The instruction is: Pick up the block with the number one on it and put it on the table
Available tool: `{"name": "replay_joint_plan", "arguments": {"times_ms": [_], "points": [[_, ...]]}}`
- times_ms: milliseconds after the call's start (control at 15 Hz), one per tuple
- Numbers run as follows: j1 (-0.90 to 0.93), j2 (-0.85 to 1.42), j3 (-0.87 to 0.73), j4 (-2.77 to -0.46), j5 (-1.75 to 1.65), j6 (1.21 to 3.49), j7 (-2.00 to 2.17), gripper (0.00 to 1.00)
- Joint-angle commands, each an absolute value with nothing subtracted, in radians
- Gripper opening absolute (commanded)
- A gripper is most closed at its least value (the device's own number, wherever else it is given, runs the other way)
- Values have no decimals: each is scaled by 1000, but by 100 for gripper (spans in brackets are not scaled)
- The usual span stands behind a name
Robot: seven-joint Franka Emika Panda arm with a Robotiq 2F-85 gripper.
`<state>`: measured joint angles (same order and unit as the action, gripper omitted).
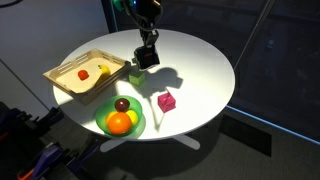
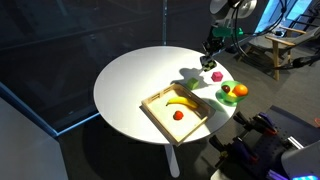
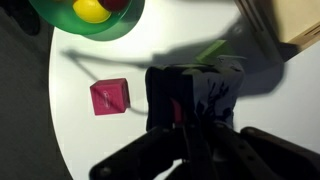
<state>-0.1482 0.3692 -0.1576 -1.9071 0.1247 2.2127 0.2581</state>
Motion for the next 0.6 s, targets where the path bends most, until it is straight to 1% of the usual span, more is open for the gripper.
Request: {"name": "replay_joint_plan", "arguments": {"times_ms": [0, 533], "points": [[-168, 428, -164, -1845, 152, 2198, 265, 3], [-172, 530, -158, -1813, 144, 2226, 249, 4]]}}
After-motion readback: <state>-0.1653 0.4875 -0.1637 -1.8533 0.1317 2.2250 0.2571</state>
